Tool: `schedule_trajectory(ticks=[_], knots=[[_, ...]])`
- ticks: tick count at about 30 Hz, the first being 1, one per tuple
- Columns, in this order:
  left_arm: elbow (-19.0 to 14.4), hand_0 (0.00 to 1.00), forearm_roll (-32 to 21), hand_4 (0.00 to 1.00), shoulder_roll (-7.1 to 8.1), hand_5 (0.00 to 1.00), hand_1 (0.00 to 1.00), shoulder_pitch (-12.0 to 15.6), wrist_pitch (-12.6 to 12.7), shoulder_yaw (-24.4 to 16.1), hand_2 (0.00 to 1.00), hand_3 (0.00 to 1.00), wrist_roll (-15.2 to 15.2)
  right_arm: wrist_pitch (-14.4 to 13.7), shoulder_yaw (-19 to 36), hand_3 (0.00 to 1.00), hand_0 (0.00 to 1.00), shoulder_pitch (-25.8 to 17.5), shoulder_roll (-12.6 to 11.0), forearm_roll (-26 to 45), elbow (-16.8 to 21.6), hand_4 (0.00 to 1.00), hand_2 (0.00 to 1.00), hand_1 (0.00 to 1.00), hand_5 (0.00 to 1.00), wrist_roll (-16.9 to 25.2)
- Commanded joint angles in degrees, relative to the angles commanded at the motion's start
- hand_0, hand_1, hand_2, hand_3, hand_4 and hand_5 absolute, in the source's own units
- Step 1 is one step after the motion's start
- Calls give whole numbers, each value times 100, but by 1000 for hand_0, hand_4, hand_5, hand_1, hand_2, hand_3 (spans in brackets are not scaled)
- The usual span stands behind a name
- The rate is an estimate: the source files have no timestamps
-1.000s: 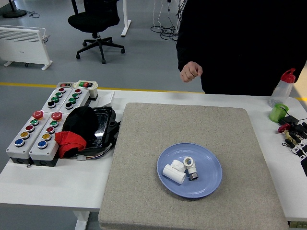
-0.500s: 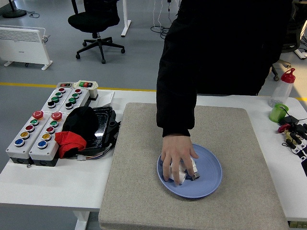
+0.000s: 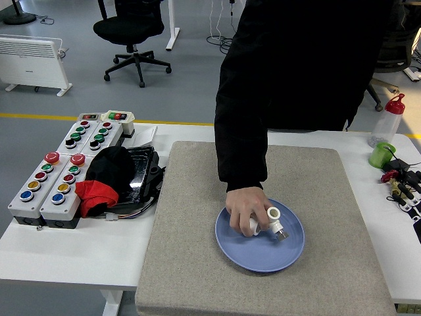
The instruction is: Pick pipe place plate twice
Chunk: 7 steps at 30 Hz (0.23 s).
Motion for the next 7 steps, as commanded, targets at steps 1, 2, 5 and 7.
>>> schedule_trajectory(ticks=[1, 2, 5, 7], knots=[[0, 727, 13, 447, 0, 998, 773, 5, 0, -6, 740, 699, 4, -5, 0, 758, 770, -4, -1, 2, 0, 524, 773, 731, 662, -1], [0, 727, 21, 445, -1, 998, 773, 10, 0, -10, 740, 698, 6, -8, 0, 758, 770, -8, -3, 4, 0, 524, 773, 730, 661, -1], [0, 727, 42, 445, -1, 998, 773, 23, -2, -21, 740, 698, 11, -12, -4, 758, 770, -18, -7, 8, 1, 524, 773, 730, 661, -2], [-2, 727, 67, 445, -2, 998, 773, 30, -2, -32, 740, 698, 19, -16, -8, 758, 770, -23, -8, 11, 0, 524, 773, 730, 661, -2]])
